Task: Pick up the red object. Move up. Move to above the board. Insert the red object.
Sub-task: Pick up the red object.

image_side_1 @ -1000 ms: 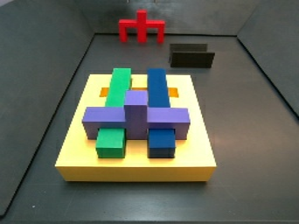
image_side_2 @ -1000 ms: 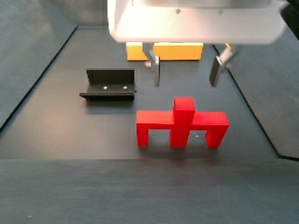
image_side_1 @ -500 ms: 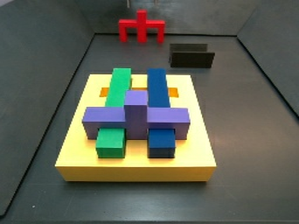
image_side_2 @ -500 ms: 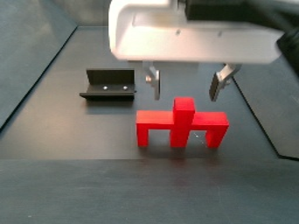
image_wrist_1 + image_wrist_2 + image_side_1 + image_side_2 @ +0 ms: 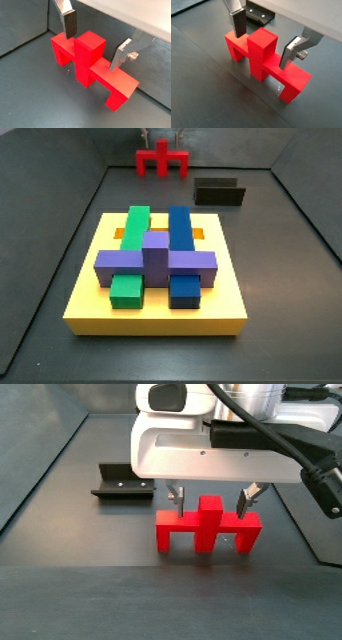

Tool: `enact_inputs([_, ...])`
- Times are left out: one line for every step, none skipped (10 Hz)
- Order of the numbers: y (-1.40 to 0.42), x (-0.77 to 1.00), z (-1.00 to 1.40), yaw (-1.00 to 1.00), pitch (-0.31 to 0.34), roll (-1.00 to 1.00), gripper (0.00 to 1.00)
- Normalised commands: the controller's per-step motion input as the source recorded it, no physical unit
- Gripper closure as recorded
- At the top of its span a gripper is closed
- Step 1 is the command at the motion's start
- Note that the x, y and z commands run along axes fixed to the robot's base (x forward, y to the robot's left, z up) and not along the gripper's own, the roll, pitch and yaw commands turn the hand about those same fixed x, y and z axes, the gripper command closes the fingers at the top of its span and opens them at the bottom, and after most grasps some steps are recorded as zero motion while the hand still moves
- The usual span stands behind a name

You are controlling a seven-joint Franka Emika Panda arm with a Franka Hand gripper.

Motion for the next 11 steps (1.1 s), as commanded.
enact_inputs([-0.06,0.07,0.0,0.08,0.0,-0.03,0.0])
enact_inputs([-0.08,0.08,0.0,0.15,0.0,-0.01,0.0])
enact_inputs([-0.09,0.09,0.0,0.15,0.0,0.0,0.0])
enact_inputs([0.0,0.0,-0.1,0.07,-0.023,0.0,0.0])
enact_inputs([0.0,0.0,-0.02,0.03,0.0,0.0,0.0])
enact_inputs([0.0,0.0,0.0,0.0,0.0,0.01,0.0])
enact_inputs([0.0,0.0,-0.01,0.0,0.0,0.05,0.0])
enact_inputs([0.0,0.0,0.0,0.0,0.0,0.0,0.0])
enact_inputs([0.0,0.0,0.0,0.0,0.0,0.0,1.0])
enact_inputs([0.0,0.0,0.0,0.0,0.0,0.0,1.0])
enact_inputs([0.0,0.0,0.0,0.0,0.0,0.0,1.0])
